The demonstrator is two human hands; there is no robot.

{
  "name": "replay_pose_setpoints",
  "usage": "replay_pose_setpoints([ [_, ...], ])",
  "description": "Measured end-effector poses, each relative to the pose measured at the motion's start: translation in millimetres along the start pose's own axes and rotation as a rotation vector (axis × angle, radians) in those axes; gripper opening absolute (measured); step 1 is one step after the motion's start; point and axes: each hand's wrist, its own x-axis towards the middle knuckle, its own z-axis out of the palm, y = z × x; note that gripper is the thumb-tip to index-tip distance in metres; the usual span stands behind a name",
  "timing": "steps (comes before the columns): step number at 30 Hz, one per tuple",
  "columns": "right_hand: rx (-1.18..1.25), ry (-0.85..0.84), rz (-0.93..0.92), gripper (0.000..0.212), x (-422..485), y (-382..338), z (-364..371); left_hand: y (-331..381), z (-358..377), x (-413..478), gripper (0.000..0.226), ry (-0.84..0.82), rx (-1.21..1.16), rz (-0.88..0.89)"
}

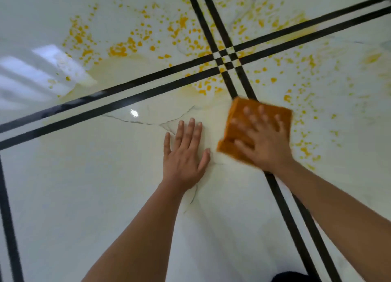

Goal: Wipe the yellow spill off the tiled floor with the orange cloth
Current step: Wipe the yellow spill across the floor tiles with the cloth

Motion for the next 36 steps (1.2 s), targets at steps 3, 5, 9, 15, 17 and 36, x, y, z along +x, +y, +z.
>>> replay_pose_setpoints([
  [3, 0.114, -0.006, 0.544, 0.057, 31.7, -4.6, -6.6, 8.5, 2.5, -0.6, 0.069, -0.011, -0.001, -0.050],
  [5, 0.095, 0.024, 0.329, 0.058, 14.7, -17.6, -3.8, 13.5, 4.7, 3.7, 0.069, -0.008, 0.023, -0.045],
  [9, 0.005, -0.023, -0.042, 0.060, -46.4, 47.3, 0.1, 28.4, 10.1, 12.9, 0.069, -0.006, 0.036, -0.015],
  [15, 0.067, 0.018, 0.374, 0.060, -5.6, 38.3, -4.6, 58.3, 19.2, 23.7, 0.069, 0.028, 0.039, -0.002],
  [17, 0.006, -0.044, -0.023, 0.058, -54.0, 44.5, -1.4, 65.7, 21.1, 27.9, 0.068, 0.033, 0.041, 0.001],
  [36, 1.043, 0.056, 0.616, 0.035, -16.6, 15.3, -55.9, 71.0, 4.7, 5.3, 0.072, -0.034, 0.050, -0.056],
])
